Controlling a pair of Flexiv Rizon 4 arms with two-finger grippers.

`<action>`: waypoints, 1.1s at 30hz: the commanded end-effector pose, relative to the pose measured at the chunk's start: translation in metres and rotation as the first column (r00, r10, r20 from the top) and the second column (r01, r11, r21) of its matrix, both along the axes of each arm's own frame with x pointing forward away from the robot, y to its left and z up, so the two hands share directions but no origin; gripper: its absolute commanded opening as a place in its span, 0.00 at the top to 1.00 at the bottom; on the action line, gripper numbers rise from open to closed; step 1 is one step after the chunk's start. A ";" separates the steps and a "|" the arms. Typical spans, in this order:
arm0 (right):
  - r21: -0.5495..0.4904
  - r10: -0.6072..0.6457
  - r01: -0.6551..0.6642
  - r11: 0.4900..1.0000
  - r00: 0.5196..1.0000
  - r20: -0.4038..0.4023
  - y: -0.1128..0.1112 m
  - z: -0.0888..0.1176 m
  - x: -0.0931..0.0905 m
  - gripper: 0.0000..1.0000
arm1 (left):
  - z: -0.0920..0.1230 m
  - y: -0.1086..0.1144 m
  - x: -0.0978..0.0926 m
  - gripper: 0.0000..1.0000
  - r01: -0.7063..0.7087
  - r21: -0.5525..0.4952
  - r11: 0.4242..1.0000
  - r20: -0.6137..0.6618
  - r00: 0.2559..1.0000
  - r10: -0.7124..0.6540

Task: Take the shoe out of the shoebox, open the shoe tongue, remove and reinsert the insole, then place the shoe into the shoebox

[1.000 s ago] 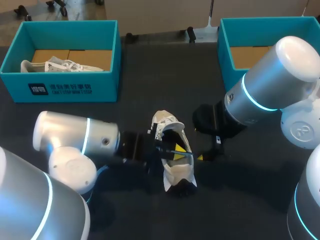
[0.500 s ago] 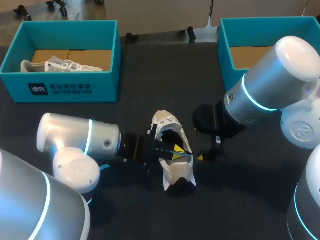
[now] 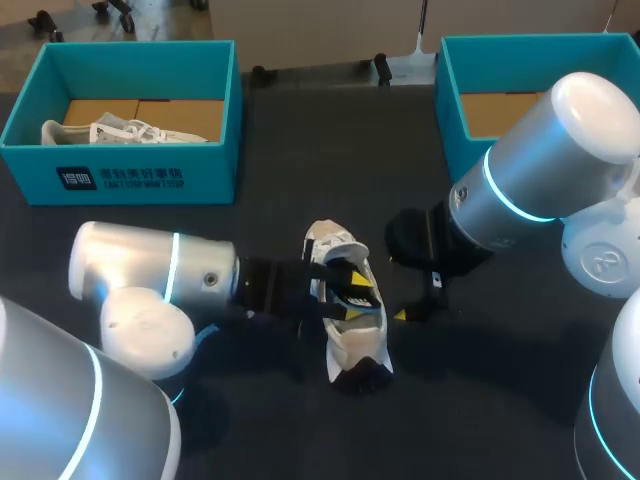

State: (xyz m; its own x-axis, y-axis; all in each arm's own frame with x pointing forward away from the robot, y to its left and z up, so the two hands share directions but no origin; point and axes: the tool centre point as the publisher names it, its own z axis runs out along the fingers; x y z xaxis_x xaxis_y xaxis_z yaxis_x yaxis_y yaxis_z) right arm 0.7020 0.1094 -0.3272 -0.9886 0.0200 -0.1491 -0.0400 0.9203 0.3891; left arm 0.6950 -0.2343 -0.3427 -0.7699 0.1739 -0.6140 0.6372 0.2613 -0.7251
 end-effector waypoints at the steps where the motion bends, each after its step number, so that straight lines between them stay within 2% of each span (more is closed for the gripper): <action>1: 0.003 0.002 -0.002 1.000 1.000 0.001 0.000 -0.001 -0.001 0.00 | 0.004 0.011 -0.008 0.76 0.002 -0.004 1.000 -0.002 1.000 -0.002; 4: 0.003 0.002 -0.002 1.000 1.000 0.001 0.000 -0.001 -0.001 0.00 | 0.001 0.011 -0.010 0.87 0.005 0.000 1.000 -0.009 1.000 -0.005; 6: 0.003 0.002 -0.002 1.000 1.000 0.001 0.000 -0.001 -0.001 0.00 | -0.001 0.009 -0.011 0.92 0.007 0.004 1.000 -0.012 1.000 -0.007; 7: 0.003 0.002 -0.002 1.000 1.000 0.001 0.000 -0.001 -0.001 0.00 | -0.003 0.009 -0.011 1.00 0.007 0.005 1.000 -0.012 1.000 -0.007; 17: 0.003 0.002 -0.002 1.000 1.000 0.001 0.000 -0.001 -0.001 0.00 | -0.028 0.005 0.000 1.00 0.003 0.060 0.998 0.002 1.000 -0.004; 21: 0.003 0.002 -0.002 1.000 1.000 0.001 0.000 -0.001 -0.001 0.00 | -0.027 0.008 -0.003 1.00 0.002 0.054 0.999 -0.011 1.000 -0.001; 22: 0.003 0.002 -0.002 1.000 1.000 0.001 0.000 -0.001 -0.001 0.00 | -0.023 0.008 -0.005 0.91 0.002 0.048 0.999 -0.013 1.000 -0.002; 23: 0.003 0.002 -0.002 1.000 1.000 0.001 0.000 -0.001 -0.001 0.00 | -0.020 0.008 -0.007 0.73 0.005 0.037 0.999 -0.019 1.000 -0.005; 24: 0.003 0.002 -0.002 1.000 1.000 0.001 0.000 -0.001 -0.001 0.00 | -0.016 0.008 -0.008 0.68 0.007 0.027 1.000 -0.020 1.000 -0.007; 27: 0.003 0.002 -0.002 1.000 1.000 0.001 0.000 -0.001 -0.001 0.00 | -0.005 0.008 -0.010 0.64 0.011 0.012 1.000 -0.020 1.000 -0.011; 33: 0.003 0.002 -0.002 1.000 1.000 0.001 0.000 -0.001 -0.001 0.00 | 0.015 0.009 -0.009 0.63 0.001 -0.025 1.000 -0.014 1.000 -0.001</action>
State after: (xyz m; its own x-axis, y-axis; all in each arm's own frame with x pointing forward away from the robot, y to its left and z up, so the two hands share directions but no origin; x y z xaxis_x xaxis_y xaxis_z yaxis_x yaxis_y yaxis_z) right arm 0.7020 0.1094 -0.3272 -0.9886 0.0200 -0.1491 -0.0400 0.9203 0.3891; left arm 0.6904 -0.2308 -0.3340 -0.7795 0.1647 -0.6044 0.6259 0.2448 -0.7405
